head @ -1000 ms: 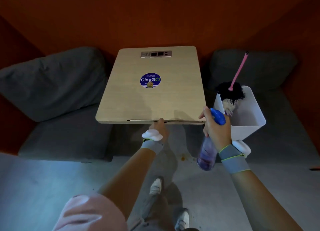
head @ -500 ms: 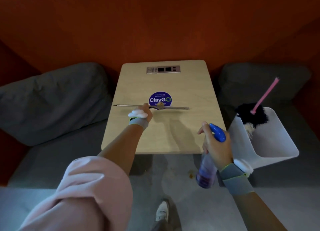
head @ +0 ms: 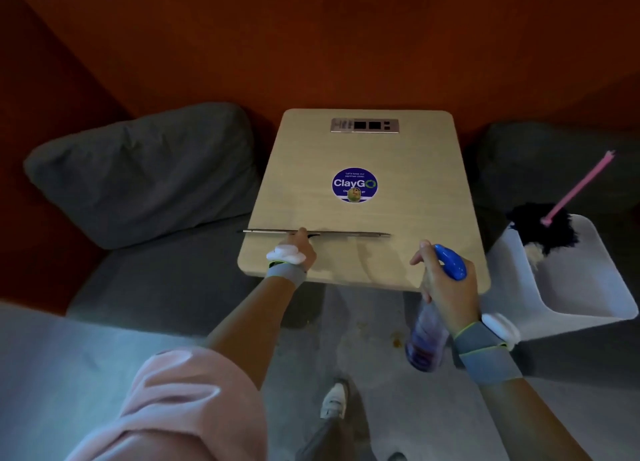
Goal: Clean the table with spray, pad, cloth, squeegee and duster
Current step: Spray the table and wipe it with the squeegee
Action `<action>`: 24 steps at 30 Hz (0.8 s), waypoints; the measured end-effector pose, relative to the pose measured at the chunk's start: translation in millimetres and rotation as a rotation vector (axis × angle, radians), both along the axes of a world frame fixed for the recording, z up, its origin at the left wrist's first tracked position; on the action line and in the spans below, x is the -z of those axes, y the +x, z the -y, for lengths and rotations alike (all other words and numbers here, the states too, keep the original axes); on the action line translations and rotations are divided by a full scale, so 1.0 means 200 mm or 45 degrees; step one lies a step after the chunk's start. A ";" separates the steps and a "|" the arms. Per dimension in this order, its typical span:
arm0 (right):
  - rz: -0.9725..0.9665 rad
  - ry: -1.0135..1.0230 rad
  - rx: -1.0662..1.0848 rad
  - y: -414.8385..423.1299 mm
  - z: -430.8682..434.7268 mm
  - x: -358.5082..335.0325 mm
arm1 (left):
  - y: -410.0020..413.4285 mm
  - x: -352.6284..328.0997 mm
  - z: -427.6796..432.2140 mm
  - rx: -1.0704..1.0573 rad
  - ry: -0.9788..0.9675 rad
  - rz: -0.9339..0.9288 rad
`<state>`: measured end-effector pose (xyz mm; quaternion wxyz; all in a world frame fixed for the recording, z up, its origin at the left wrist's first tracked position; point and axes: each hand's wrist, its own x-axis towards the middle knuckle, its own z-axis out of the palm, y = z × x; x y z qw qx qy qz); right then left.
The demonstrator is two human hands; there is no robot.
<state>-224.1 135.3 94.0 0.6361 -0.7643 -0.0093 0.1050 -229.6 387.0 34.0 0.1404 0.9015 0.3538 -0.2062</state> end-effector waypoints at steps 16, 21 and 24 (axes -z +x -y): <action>-0.015 0.046 0.029 -0.28 0.48 -0.05 | -0.37 0.01 0.74 -0.541 -0.515 0.085; -0.010 0.079 0.095 -0.30 0.66 -0.04 | -0.42 0.10 1.01 -0.583 -0.570 0.054; -0.023 0.057 0.120 -0.31 0.72 -0.03 | -0.37 0.14 1.07 -0.532 -0.524 -0.088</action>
